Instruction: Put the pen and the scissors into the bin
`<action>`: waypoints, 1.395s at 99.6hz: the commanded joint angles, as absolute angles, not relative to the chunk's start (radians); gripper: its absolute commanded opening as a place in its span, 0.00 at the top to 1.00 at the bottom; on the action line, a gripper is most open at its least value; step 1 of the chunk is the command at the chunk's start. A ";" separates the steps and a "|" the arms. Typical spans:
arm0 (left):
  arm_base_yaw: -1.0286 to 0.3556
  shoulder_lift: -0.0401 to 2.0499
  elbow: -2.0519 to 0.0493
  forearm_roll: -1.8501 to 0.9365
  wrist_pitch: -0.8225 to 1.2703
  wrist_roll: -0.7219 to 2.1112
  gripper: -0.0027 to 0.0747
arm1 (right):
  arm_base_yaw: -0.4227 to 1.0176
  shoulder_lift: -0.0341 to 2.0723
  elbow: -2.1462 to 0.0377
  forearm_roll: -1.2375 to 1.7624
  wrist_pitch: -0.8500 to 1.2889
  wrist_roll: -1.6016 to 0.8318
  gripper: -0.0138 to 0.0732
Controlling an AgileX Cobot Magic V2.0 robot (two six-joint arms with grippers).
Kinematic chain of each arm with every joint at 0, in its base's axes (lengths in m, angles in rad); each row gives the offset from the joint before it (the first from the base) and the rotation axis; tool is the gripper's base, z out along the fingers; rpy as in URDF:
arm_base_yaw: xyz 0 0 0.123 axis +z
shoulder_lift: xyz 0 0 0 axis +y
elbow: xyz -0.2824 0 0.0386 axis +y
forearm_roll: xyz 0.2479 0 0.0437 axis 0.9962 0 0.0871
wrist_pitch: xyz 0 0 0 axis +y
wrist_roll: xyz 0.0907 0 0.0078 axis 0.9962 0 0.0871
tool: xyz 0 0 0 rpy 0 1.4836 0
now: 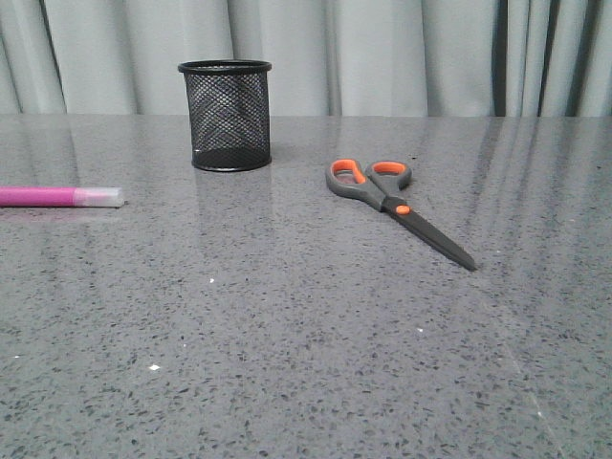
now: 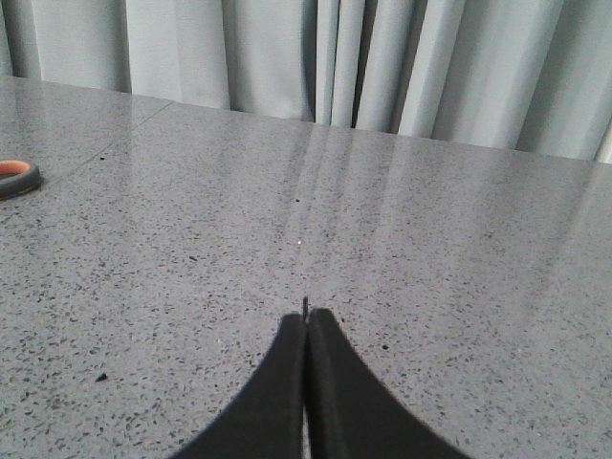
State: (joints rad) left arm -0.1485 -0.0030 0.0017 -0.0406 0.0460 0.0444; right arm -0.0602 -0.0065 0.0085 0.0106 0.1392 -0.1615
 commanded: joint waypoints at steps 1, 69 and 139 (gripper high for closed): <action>-0.146 -0.028 0.024 -0.049 -0.030 0.034 0.99 | -0.069 -0.028 0.027 0.000 0.065 -0.160 0.92; -0.146 -0.028 0.024 -0.049 -0.030 0.034 0.99 | -0.069 -0.028 0.027 0.000 0.065 -0.160 0.92; -0.146 -0.028 0.024 -0.097 -0.030 0.034 0.99 | -0.069 -0.028 0.027 0.126 -0.038 -0.160 0.92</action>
